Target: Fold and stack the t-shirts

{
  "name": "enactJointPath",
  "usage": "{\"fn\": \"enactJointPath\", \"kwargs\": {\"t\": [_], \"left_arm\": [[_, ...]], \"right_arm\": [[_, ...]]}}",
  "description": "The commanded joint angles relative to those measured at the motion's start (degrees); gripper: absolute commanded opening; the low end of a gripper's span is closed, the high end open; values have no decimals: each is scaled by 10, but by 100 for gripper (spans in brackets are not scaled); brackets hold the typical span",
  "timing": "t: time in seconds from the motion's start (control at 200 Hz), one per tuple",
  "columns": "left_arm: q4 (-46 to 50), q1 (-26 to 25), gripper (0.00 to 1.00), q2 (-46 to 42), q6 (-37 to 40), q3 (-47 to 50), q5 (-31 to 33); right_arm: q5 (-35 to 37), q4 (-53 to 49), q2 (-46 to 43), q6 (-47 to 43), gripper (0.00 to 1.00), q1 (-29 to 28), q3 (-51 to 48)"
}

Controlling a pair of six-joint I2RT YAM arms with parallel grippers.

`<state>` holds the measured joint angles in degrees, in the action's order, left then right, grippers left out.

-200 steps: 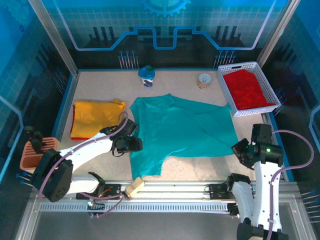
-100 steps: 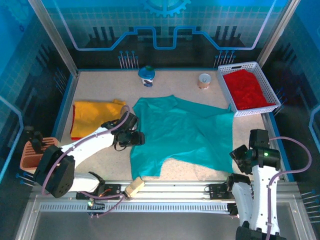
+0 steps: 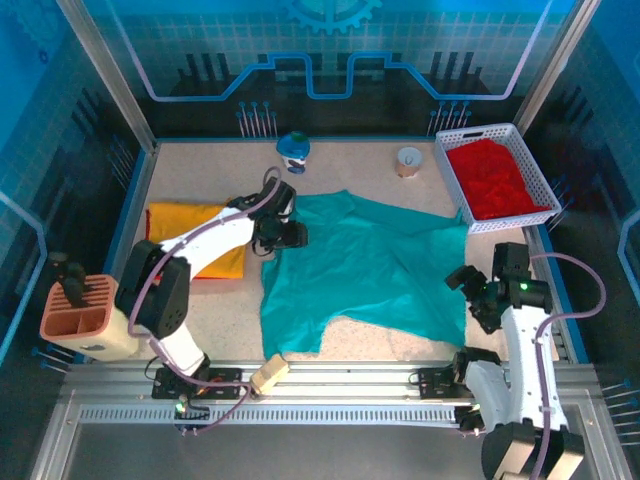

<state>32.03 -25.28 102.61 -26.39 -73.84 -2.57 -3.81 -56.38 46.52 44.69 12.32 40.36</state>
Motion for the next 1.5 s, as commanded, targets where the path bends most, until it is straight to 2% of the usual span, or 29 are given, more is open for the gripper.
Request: {"fn": "enactJointPath", "kwargs": {"t": [0.0,0.145,0.305,0.51,0.886,1.176,1.496], "left_arm": [[-5,2,51,52,6,-54,-41],[5,-2,46,116,7,-123,-33],[32,-18,43,166,38,-183,24],[66,-44,43,207,76,-222,95],[71,-53,42,247,93,-231,136],[75,-52,36,262,93,-253,142],[92,-52,20,260,101,-272,152]], "right_arm": [[-15,86,2,-14,100,-13,-1],[-7,122,28,7,100,-32,-3],[-9,151,39,13,100,-37,-13],[-21,148,92,-29,100,-40,7],[-59,177,106,-43,100,-41,2],[-76,192,107,-39,100,-46,-15],[-84,204,113,-36,100,-48,-21]]}}
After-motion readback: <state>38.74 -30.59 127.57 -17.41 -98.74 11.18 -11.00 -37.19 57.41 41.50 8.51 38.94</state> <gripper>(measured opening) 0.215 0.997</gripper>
